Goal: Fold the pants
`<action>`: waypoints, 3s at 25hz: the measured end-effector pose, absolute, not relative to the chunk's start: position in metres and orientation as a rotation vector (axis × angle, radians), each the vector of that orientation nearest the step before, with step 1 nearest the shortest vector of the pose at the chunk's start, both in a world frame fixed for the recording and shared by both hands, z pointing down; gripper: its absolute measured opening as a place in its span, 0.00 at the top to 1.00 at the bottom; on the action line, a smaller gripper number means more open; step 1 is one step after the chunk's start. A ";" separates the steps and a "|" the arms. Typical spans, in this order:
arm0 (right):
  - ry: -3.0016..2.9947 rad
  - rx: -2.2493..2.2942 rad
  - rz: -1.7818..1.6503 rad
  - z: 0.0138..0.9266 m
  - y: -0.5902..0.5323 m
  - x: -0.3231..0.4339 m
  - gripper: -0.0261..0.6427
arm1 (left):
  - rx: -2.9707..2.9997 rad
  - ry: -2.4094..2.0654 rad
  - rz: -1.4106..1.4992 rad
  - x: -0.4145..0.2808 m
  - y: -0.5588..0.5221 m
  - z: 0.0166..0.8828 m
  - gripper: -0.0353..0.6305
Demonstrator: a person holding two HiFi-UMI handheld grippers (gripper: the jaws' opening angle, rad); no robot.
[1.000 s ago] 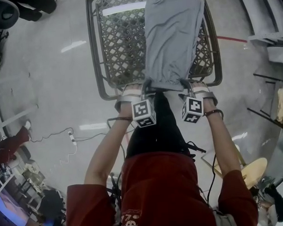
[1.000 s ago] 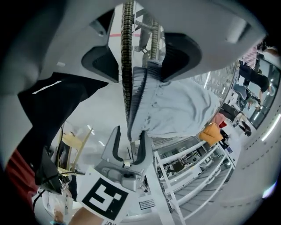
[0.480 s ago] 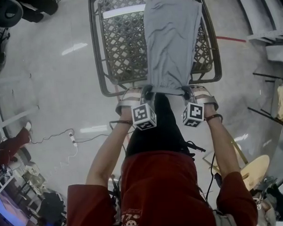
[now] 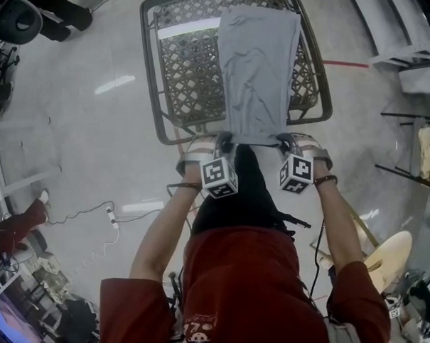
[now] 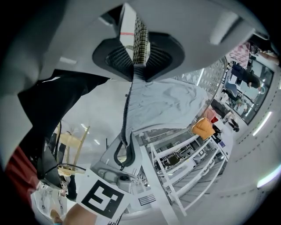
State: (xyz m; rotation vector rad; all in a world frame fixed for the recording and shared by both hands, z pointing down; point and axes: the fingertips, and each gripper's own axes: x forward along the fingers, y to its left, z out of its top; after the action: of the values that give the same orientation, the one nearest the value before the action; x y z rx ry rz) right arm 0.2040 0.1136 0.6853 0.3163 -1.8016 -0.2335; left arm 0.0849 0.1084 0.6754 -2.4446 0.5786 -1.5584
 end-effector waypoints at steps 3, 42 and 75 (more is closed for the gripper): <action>-1.815 0.334 -0.206 0.675 0.109 0.201 0.92 | -2.437 0.571 -1.553 0.084 0.103 0.665 0.80; -1.934 0.482 -0.128 0.552 -0.239 0.257 0.92 | -2.334 0.626 -1.568 0.140 -0.236 0.551 0.82; -1.942 0.592 -0.009 0.669 -0.333 0.275 0.77 | -2.244 0.724 -1.665 0.149 -0.338 0.662 0.70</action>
State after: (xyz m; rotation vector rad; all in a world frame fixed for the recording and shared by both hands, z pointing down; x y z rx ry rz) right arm 0.2753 -0.3333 0.6688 0.5918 -1.9420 -0.0087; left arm 0.1494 -0.3378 0.6624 -2.2442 0.7245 -1.6652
